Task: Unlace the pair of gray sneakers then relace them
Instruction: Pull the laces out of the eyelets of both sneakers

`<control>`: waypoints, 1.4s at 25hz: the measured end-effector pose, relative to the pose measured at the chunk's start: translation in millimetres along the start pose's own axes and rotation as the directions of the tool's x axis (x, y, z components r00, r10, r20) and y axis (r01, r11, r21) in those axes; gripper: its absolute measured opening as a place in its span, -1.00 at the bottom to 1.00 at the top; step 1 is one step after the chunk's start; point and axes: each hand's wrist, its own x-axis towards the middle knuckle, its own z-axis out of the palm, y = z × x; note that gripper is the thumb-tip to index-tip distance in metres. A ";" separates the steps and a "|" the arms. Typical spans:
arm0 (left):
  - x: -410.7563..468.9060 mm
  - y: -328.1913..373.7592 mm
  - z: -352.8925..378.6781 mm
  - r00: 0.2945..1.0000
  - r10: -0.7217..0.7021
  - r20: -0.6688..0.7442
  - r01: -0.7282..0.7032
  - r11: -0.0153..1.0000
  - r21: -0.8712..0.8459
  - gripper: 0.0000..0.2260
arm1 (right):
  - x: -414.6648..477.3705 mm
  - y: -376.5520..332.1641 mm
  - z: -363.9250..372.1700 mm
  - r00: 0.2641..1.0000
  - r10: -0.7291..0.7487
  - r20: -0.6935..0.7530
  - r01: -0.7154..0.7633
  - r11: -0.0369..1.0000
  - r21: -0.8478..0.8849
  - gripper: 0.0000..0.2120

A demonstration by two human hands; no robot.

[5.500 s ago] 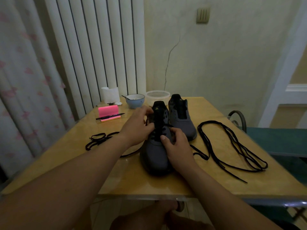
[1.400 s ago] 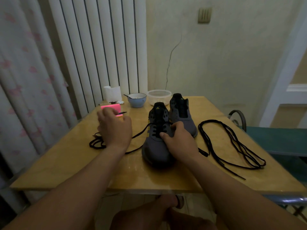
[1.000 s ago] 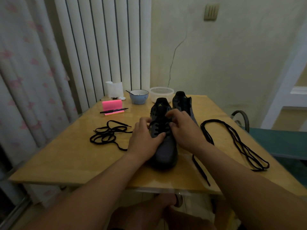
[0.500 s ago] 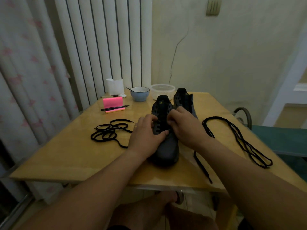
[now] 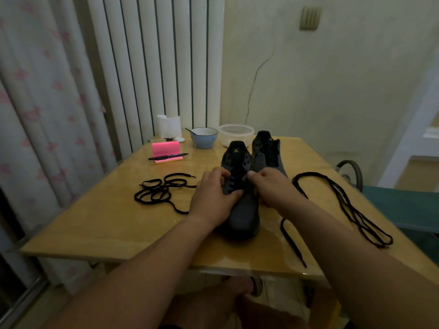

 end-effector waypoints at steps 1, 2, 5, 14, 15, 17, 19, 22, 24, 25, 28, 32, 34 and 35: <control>-0.5 -0.4 0.6 1.000 0.001 -0.004 -0.001 1.000 -0.004 -0.52 | 5.9 -0.3 0.4 0.999 -0.020 -0.027 0.017 0.994 -0.107 -0.61; -1.5 -1.7 1.7 1.000 0.000 -0.012 0.000 1.000 -0.012 -0.50 | 10.0 -2.6 0.0 0.999 -0.051 -0.018 0.046 0.976 -0.215 -0.60; -3.7 -9.4 4.5 0.998 -0.060 0.001 0.060 0.994 -0.093 -0.38 | 13.0 -12.1 -5.8 0.992 -0.090 0.089 0.113 0.945 -0.307 -0.68; -7.7 -9.8 8.8 0.995 -0.100 0.018 0.101 0.993 -0.058 -0.29 | 1.3 0.2 -2.0 0.995 -0.072 -0.063 0.056 0.972 -0.228 -0.54; -7.7 -10.1 7.9 0.995 -0.094 0.014 0.095 0.994 -0.055 -0.29 | 6.8 -4.1 -2.2 0.995 -0.083 -0.060 0.063 0.958 -0.281 -0.55; -7.3 -10.6 6.9 0.996 -0.091 0.024 0.092 0.993 -0.071 -0.29 | 14.4 -12.5 -4.0 0.995 -0.101 -0.002 0.094 0.934 -0.344 -0.62; -7.2 -10.2 7.9 0.995 -0.095 0.040 0.098 0.993 -0.063 -0.30 | 17.6 -14.8 -6.3 0.994 -0.095 0.060 0.110 0.925 -0.365 -0.68; -5.7 -11.9 9.7 0.994 -0.103 0.043 0.105 0.993 -0.049 -0.34 | 16.8 -12.5 -6.9 0.994 -0.044 0.104 0.088 0.878 -0.470 -0.67; -5.5 -12.2 10.3 0.994 -0.103 0.042 0.105 0.993 -0.047 -0.34 | 16.5 -11.9 -8.1 0.988 -0.062 0.142 0.119 0.889 -0.442 -0.66; -5.5 -11.9 10.3 0.994 -0.099 0.043 0.101 0.994 -0.043 -0.35 | 14.7 -11.5 -10.6 0.986 -0.076 0.148 0.127 0.919 -0.374 -0.66; -3.9 -9.2 9.6 0.993 -0.109 0.038 0.110 0.994 -0.014 -0.38 | -1.2 -2.8 -23.1 0.948 -0.109 0.299 0.125 0.992 -0.032 -0.77; -5.6 -6.7 10.0 0.995 -0.103 0.014 0.103 0.995 0.013 -0.41 | -19.1 16.9 -26.6 0.893 -0.057 0.446 -0.058 0.969 0.241 -0.78; -5.5 -7.6 9.9 0.995 -0.102 0.010 0.102 0.995 -0.014 -0.41 | -13.8 8.0 -20.6 0.956 0.069 0.284 -0.127 0.974 0.190 -0.60; -5.9 -8.0 9.9 0.995 -0.097 0.005 0.097 0.995 -0.028 -0.42 | -7.0 1.4 -16.2 0.976 0.090 0.197 -0.111 0.989 0.097 -0.51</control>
